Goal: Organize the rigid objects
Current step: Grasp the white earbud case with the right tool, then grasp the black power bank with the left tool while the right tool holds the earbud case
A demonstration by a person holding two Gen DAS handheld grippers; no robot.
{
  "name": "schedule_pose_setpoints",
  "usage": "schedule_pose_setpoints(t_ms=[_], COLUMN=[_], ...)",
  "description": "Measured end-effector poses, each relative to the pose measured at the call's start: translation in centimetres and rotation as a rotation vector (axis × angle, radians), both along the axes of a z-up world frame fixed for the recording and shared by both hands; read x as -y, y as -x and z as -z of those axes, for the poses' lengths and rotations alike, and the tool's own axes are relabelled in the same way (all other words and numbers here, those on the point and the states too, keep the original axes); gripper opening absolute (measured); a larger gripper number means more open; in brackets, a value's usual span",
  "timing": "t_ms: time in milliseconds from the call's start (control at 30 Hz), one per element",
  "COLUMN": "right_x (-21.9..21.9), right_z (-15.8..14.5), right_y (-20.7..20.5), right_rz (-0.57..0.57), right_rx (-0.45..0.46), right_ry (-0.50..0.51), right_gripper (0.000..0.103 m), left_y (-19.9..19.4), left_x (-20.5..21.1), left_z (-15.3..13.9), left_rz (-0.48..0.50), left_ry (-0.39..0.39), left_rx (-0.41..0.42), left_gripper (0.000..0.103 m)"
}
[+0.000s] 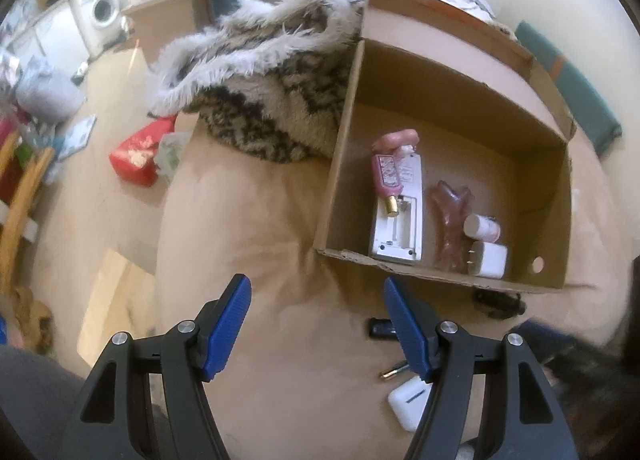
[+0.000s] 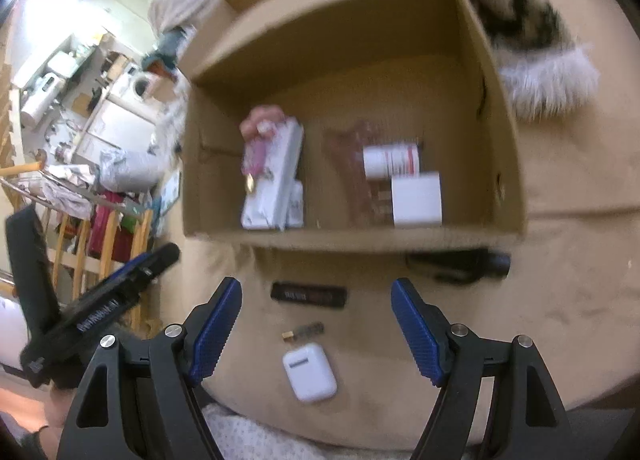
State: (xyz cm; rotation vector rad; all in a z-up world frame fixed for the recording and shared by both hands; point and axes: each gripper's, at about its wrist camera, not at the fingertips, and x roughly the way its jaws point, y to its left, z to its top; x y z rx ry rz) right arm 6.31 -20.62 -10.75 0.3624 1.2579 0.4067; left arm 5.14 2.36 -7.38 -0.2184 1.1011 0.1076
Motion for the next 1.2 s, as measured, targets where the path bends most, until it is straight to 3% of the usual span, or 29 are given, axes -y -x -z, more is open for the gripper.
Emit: schedule_pose_setpoints(t_ms=[233,400,500,633,900,933,967,1100,1167,1200], right_x=[-4.7,-8.9,-10.2,-10.6,-8.7,-8.0,-7.2,-3.9,-2.3,-1.8], right_z=[5.2,7.3,7.8,7.6,4.8,3.9,2.8,-0.8,-1.8,-1.9], right_y=[2.2,3.6,3.9,3.9,3.4,3.3,3.0,1.1,0.2,-0.1], right_rz=[-0.176,-0.314,-0.346,-0.35,-0.32,-0.303,-0.279,-0.194,-0.165,-0.151], right_rx=[-0.195,-0.178,-0.143,-0.106,-0.082,-0.07,-0.053,0.034,0.056,0.055], right_ry=[0.085,0.267,0.319,0.337,0.262,0.25,0.235,0.186,0.184,0.166], right_gripper=[0.081,0.081,0.081,0.047,0.045,0.042,0.025,0.019,0.005,0.004], left_y=[-0.2,-0.5,-0.4,-0.4,-0.6,-0.6,-0.5,-0.6,-0.6,-0.6], left_x=[0.3,0.2,0.3,-0.2,-0.6,-0.5,-0.4,0.6,1.3,1.5], left_z=[0.3,0.7,0.6,0.7,1.3,1.3,1.4,1.8,2.1,2.3], left_rz=[0.008,-0.009,-0.006,-0.017,-0.029,-0.026,-0.022,0.012,0.037,0.047], left_ry=[0.022,0.053,0.042,0.049,0.068,0.069,0.07,0.063,0.059,0.061], left_rx=[-0.03,-0.054,-0.053,-0.056,-0.075,-0.076,-0.076,-0.082,-0.088,-0.091], left_gripper=[0.066,0.066,0.066,0.066,0.067,0.068,0.071,0.073,0.073,0.073])
